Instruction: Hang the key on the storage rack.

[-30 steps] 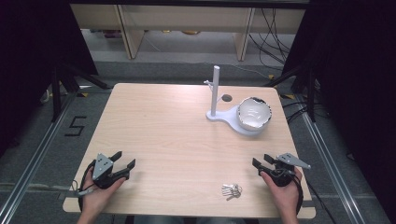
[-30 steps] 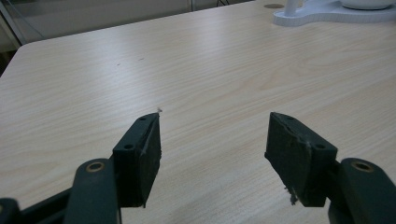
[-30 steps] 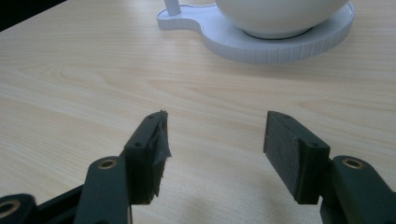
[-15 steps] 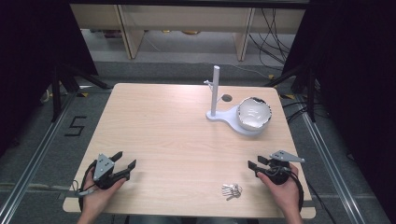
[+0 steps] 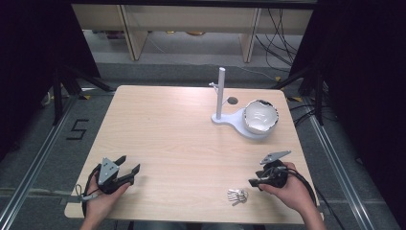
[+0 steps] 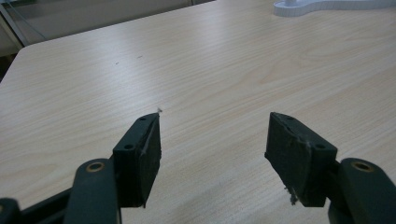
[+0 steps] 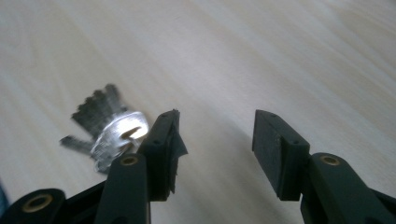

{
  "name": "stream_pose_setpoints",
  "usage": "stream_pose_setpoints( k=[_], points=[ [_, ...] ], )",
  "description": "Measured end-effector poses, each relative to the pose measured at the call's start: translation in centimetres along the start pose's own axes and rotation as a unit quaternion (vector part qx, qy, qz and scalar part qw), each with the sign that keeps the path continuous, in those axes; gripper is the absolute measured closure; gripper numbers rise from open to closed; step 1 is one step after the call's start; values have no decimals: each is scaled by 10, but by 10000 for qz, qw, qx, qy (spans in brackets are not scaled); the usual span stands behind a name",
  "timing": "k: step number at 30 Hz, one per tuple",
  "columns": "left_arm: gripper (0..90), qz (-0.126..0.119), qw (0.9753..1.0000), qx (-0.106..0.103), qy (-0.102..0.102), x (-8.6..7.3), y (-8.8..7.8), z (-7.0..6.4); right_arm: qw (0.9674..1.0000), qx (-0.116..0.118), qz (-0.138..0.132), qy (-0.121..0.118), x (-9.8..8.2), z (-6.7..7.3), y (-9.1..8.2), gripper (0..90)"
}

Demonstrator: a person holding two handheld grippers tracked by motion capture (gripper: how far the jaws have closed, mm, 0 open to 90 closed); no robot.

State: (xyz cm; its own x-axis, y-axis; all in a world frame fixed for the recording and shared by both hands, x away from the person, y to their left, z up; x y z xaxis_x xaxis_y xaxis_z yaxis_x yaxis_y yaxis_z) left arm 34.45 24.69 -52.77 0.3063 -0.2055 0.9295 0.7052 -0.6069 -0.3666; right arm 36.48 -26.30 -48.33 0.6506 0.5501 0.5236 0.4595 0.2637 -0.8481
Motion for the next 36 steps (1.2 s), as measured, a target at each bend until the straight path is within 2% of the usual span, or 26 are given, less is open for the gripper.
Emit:
stream_pose_setpoints(
  k=[1, 2, 3, 4, 5, 6, 7, 8, 9, 10, 14, 16, 17, 19, 20, 21, 22, 23, 24, 26, 27, 29, 36],
  points=[
    [351, -4, 10000, -4, -2, 0, 0, 0, 10000, 0, 0, 0, 0, 0, 0, 524],
    [351, 13, 10000, -9, 1, 0, 0, 0, 9990, 90, 301, -312, 5, 6, -4, 525],
    [350, 13, 10000, -9, 1, 0, 0, 0, 9990, 90, 301, -312, 5, 6, -4, 525],
    [351, 18, 10000, -16, 3, 0, 0, -1, 9960, 290, 405, -744, 10, 11, -6, 519],
    [350, 18, 10000, -16, 3, 0, 0, -1, 9960, 290, 405, -744, 10, 11, -6, 519],
    [350, 19, 10000, -19, 12, 0, 0, -1, 9883, 451, 693, -1281, 16, 21, -7, 495],
    [350, 19, 10000, -19, 12, 0, 0, -1, 9883, 451, 693, -1281, 16, 21, -7, 495],
    [350, 14, 10000, -21, 15, 0, 0, -1, 9852, 429, 807, -1451, 19, 26, -7, 484],
    [350, 7, 10000, -23, 12, 0, 0, -1, 9808, 447, 873, -1685, 21, 30, -5, 473],
    [350, 6, 10000, -11, 4, 0, 0, -1, 9733, 515, 1022, -1987, 27, 38, -2, 453],
    [350, 4, 10000, -8, -7, 0, 0, 0, 9699, 516, 1124, -2098, 39, 46, 5, 446],
    [350, 2, 10000, -31, -2, 0, 0, 0, 9694, 480, 1173, -2100, 41, 47, 7, 447],
    [350, 23, 10000, -31, 7, 0, 0, 0, 9673, 440, 1216, -2184, 43, 46, 9, 449],
    [350, 48, 10000, -28, 40, 0, 0, -1, 9646, 463, 1376, -2200, 47, 48, 12, 463],
    [351, 26, 10000, -33, 53, 0, 1, -1, 9607, 486, 1573, -2237, 49, 49, 14, 471],
    [350, 26, 10000, -33, 53, 0, 1, -1, 9607, 486, 1573, -2237, 49, 49, 14, 471],
    [350, 9, 10000, -48, 39, 0, 1, -1, 9542, 535, 1725, -2383, 49, 51, 16, 474],
    [350, 9, 10000, -48, 39, 0, 1, -1, 9542, 535, 1725, -2383, 49, 51, 16, 474],
    [350, 34, 10000, -57, 35, 0, 0, 0, 9513, 515, 1846, -2413, 49, 53, 16, 473],
    [350, 2, 10000, -59, 14, 0, 1, 0, 9414, 551, 1926, -2714, 51, 54, 17, 468],
    [350, -5, 10000, -61, 8, 0, 1, 0, 9414, 551, 1926, -2714, 51, 54, 17, 468],
    [349, -20, 10000, -64, 3, 0, 0, 0, 9358, 603, 1943, -2880, 51, 55, 18, 459],
    [349, -34, 10000, -63, 4, 0, 0, 0, 9299, 541, 1923, -3090, 51, 59, 18, 418]
  ],
)
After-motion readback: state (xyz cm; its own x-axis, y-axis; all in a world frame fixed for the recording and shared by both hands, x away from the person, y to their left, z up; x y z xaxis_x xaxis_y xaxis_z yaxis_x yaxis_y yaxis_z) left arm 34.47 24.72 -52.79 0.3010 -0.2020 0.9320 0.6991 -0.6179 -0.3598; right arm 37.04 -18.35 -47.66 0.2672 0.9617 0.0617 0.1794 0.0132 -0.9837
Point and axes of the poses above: each handheld gripper's, and its own axes: y roughly forward along the jaws, x roughly out of its top, z roughly to its left, the point moved 1 cm from there along y, roughly forward along the jaws, and after that the axes turned 14 degrees about -x, right-handed, at the moved point
